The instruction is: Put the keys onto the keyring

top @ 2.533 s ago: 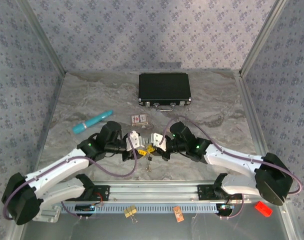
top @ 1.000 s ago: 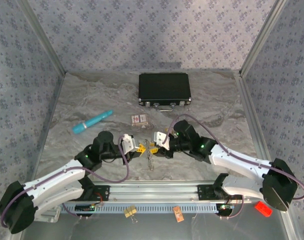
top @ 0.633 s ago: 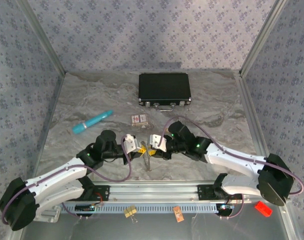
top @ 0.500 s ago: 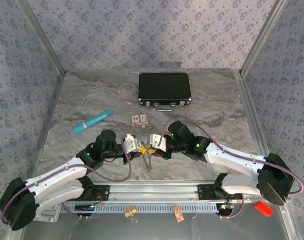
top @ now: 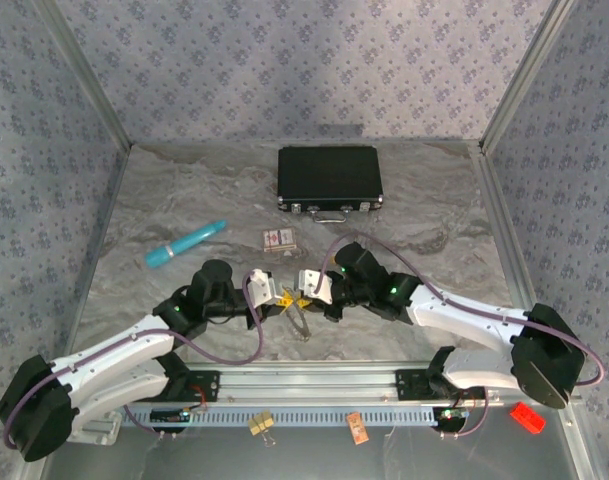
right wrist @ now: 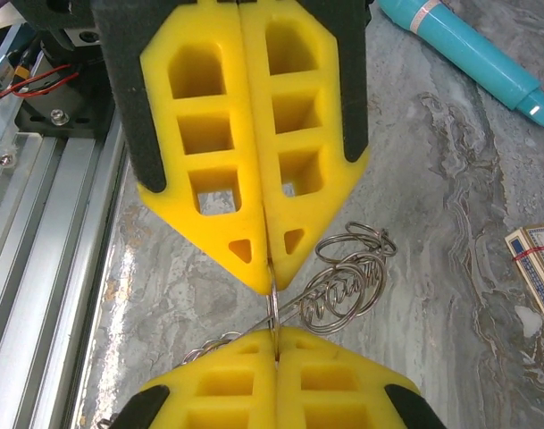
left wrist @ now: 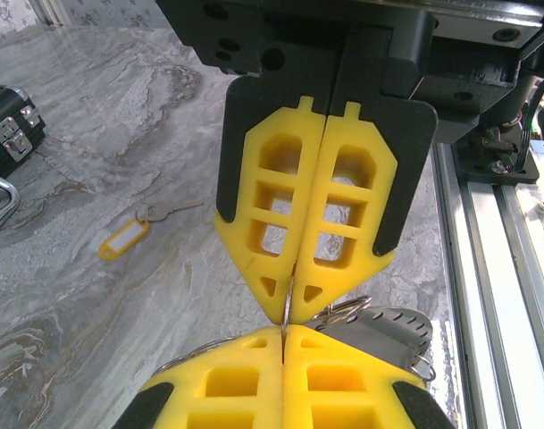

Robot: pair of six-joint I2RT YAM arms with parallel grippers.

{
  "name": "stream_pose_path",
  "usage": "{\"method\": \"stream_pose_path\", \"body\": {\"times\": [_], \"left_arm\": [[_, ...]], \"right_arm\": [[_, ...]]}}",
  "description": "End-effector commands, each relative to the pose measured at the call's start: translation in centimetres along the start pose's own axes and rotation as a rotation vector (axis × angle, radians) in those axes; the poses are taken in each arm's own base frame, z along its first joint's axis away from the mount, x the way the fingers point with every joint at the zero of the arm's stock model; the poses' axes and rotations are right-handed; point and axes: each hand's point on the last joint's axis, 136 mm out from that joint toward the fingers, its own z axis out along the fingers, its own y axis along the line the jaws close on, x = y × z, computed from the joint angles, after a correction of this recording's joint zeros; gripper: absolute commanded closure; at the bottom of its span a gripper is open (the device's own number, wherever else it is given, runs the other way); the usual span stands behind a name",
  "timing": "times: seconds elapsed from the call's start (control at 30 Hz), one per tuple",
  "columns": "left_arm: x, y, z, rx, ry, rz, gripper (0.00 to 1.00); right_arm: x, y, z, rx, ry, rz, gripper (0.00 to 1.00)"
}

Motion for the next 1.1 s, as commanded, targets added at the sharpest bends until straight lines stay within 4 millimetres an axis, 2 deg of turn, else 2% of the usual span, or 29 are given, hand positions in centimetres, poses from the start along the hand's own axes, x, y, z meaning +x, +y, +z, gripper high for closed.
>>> {"method": "stream_pose_path", "body": {"times": [0.0,0.27,0.4,0.5,0.53,0.57,0.6,0.73,0.83,1.07], "left_arm": [[-1.7,-0.2,0.3,0.029,-0.041,0.02,0.92],[-1.3,-0.2,0.9,0.042,-0.036,-0.001,0.89],[-1.6,-0.1,0.7,0.029,-0.044,0.016,1.0],[-1.8,0.0,0.3,0.007,-0.046,0.03,1.0],[-1.9,0.2,0.1,-0.003,-0.047,0.035,1.0],[-2.0,0.3,0.0,-0.014,-0.048,0.038,1.0],[-2.2,0.4,-0.2,-0.026,-0.05,0.042,1.0],[-2.8,0.9,-0.7,-0.072,-0.044,0.076,1.0],[-2.4,1.0,-0.6,-0.142,-0.001,0.23,1.0],[-2.1,0.3,0.3,-0.234,0.061,0.598,1.0]], "right_arm": [[-2.2,-0.1,0.0,-0.022,-0.084,-0.004,1.0],[-2.4,-0.1,0.0,-0.031,-0.114,0.02,1.0],[-2.2,-0.1,0.1,-0.032,-0.11,0.024,1.0],[-1.9,-0.2,0.0,-0.015,-0.095,0.027,1.0],[-1.7,-0.5,-0.2,0.004,-0.086,0.029,0.95],[-1.5,-0.7,-0.3,0.02,-0.081,0.034,0.83],[-1.3,-0.9,-0.7,0.041,-0.077,0.045,0.74],[-0.8,-2.5,-3.3,0.164,-0.119,0.115,0.67],[0.1,-4.3,-5.6,0.32,-0.149,0.189,0.65],[4.1,-7.8,-9.9,0.649,-0.086,0.451,0.63]]}}
